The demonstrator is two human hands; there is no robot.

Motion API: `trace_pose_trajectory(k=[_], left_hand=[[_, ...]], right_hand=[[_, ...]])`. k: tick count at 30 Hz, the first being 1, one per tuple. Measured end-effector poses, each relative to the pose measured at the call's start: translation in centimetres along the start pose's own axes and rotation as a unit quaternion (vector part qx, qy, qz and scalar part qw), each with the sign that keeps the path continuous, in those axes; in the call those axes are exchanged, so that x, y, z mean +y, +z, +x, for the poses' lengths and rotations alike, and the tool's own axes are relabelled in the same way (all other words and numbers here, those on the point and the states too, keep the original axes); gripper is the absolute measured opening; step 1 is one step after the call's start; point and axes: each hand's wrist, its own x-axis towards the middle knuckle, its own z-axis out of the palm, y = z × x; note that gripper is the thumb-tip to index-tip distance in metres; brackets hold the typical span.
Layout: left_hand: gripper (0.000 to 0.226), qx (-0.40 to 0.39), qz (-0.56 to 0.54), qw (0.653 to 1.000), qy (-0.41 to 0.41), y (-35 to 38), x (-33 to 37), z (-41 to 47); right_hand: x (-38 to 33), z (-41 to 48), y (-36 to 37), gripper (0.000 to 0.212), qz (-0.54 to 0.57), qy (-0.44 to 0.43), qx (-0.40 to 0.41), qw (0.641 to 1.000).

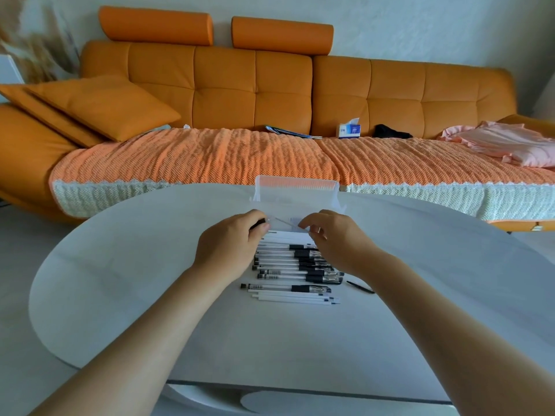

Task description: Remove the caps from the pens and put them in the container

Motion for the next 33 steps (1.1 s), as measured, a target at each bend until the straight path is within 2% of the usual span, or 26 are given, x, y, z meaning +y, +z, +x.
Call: trace_pose_trajectory(k=[5,23,29,33], left_hand=[[0.02,-0.098,-0.014,0.995,-0.033,0.4,-0.2,-0.3],[0.021,-0.119,-0.056,0.991,-0.015,0.3,1.7,-1.0],[0.022,-0.125,-0.039,0.991,-0.003,0.2,1.9,-1.0],[0.025,-0.16,-0.038,0.986,0.032,0.2,2.1,-1.2]], right_hand=[[0.8,-2.0,-0.3,0.032,0.033,0.03,-0.005,0.999],[1.3,-3.2,-0.6,0.032,0.04,-0.011,0.003,0.999],[1.3,-3.2,-0.7,0.031,0.03,-0.022,0.004,0.999],[1.1,-3.4,-0.9,0.029,0.036,-0.034,0.009,0.999]])
